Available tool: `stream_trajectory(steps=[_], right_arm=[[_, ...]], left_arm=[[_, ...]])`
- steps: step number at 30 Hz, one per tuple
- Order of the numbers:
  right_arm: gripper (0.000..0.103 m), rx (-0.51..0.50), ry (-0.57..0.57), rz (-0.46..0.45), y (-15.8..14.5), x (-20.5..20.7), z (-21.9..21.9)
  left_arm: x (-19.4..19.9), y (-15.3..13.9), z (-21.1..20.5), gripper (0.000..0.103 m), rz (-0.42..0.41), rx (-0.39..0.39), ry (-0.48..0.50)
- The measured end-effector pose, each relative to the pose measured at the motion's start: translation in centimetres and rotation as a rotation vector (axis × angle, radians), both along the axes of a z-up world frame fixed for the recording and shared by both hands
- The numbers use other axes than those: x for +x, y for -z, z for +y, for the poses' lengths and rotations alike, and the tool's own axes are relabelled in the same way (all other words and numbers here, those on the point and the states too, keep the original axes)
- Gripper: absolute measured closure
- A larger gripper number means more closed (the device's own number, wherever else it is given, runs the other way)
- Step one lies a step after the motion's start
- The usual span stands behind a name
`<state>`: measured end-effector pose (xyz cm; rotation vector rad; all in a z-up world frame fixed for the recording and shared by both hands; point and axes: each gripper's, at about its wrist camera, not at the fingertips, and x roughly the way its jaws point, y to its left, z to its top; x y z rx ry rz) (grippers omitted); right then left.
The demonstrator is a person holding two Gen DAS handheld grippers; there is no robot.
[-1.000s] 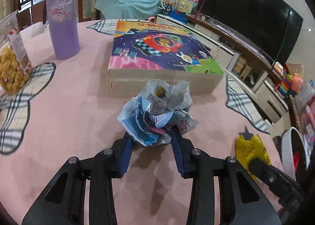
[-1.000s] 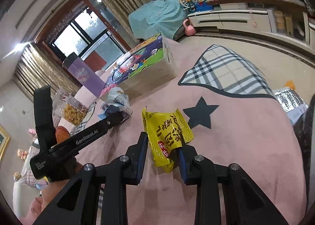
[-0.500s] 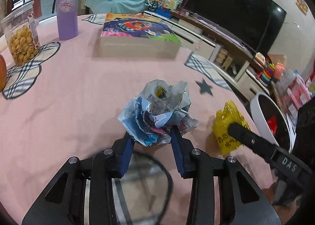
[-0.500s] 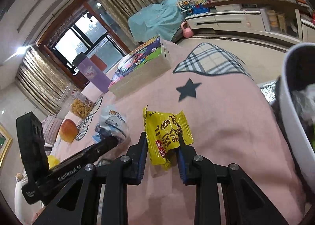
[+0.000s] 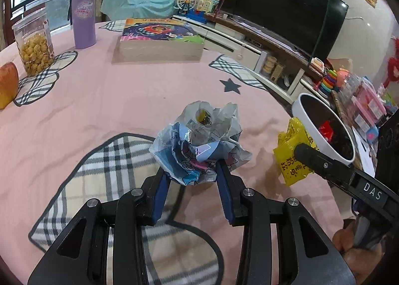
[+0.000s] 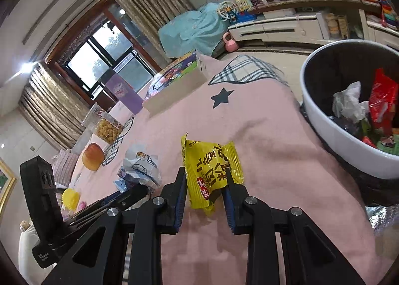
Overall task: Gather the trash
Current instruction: 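Carry the blue-white bag over the bin with the left tool while the right tool carries the yellow bag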
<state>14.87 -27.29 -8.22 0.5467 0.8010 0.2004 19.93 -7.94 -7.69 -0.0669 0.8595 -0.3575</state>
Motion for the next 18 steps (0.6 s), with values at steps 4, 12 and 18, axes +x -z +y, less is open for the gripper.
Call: stream_trajectory(steps=[4,12,18], right_arm=[[0.076,-0.004,0.005,-0.012,-0.5,-1.0,0.1],[0.076,-0.005,0.026,-0.032,-1.1,-2.5,-1.0],[0.076,-0.001,0.048,-0.043,-1.7,-3.2,-2.3]], left_arm=[[-0.6,-0.4,-0.5,0.067,-0.009,0.000,0.016],[-1.4,-0.8,-2.1,0.067,-0.021,0.009,0.056],[-1.9,-1.0,-3.5,0.067,-0.026,0.014,0.084]])
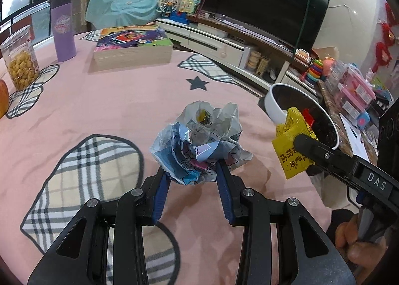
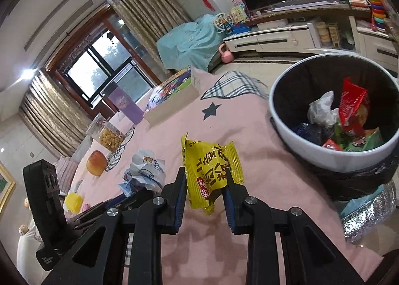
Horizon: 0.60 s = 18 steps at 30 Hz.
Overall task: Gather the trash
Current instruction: 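Carry the blue-white bag over the bin with the left tool while the right tool carries the yellow bag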
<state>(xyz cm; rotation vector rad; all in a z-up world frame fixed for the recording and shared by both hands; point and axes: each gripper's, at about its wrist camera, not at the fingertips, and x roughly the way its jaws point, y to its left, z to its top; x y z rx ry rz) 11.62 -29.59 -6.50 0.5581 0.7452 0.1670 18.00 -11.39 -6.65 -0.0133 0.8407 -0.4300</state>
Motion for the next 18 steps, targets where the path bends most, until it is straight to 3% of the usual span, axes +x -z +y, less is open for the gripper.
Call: stream_trajectory(steps=[18], right_arm=[[0.076,-0.017,0.070,-0.022,-0.6,-1.9,-3.7]], left_arm=[[-0.6,-1.3,-4.6,0.067,-0.026,-0.002,0.102]])
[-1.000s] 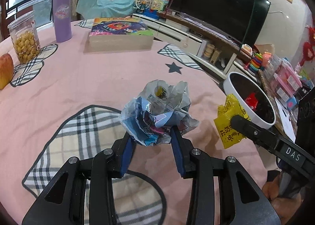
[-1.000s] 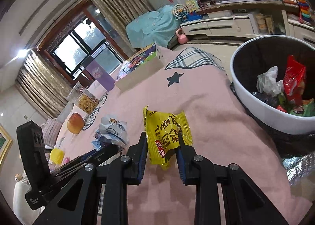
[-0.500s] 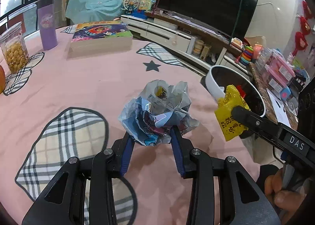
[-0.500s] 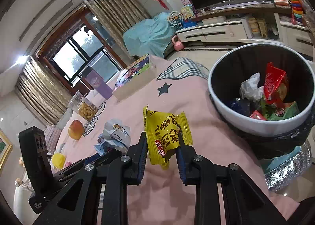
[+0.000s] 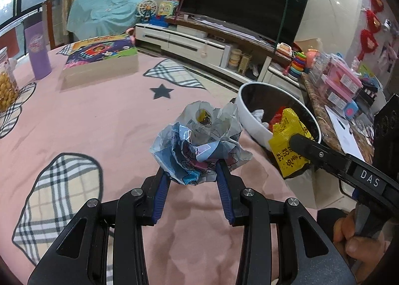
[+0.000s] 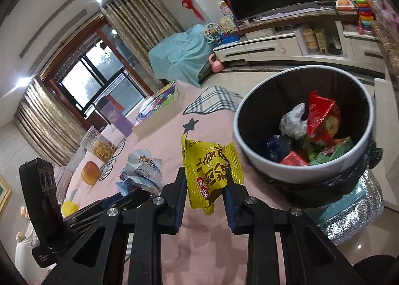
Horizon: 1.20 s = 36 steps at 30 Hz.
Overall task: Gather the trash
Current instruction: 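Carry the blue-white bag over the bin with the left tool while the right tool carries the yellow bag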
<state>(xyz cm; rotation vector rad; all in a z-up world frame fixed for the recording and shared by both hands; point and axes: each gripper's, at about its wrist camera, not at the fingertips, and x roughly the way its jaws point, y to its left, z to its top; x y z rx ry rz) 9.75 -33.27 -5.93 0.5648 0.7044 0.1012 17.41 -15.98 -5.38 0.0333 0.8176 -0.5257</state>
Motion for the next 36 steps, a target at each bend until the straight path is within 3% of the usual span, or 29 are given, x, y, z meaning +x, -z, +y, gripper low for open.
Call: stream_trajectory(steps=[36], right_arm=[[0.076,-0.019,0.118,-0.009,-0.9,-0.4,-7.1]], left_arm=[[0.7,-1.1,-7.7,0.067,-0.017,0.028,0.118]])
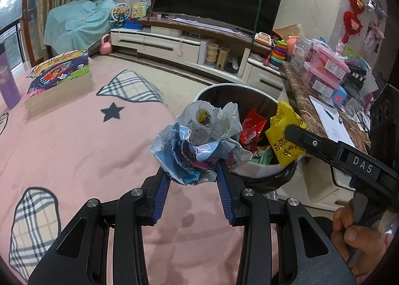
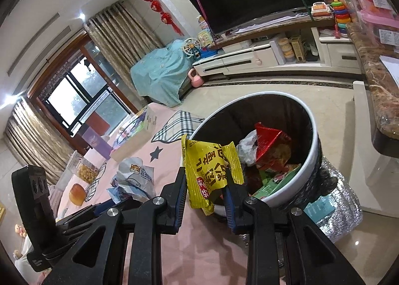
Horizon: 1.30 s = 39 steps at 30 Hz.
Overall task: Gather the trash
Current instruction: 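Carry the blue-white bag over the bin with the left tool while the right tool carries the yellow bag, then open the left tool over the bin while the right tool drops the yellow bag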
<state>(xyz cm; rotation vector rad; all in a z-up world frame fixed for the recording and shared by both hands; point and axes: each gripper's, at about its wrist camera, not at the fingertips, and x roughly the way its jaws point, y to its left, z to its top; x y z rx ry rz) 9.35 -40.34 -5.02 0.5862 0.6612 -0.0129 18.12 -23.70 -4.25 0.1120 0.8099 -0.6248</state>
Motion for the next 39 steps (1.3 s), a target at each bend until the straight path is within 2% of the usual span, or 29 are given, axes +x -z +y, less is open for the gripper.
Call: stream_trajectory(steps=[39], right_arm=[[0.076,-0.043,0.045,0.042,0.0,2.5,-3.9]], left_arm=[[2.3,0.1,-6.5,0.067,-0.011,0.044,0.060]])
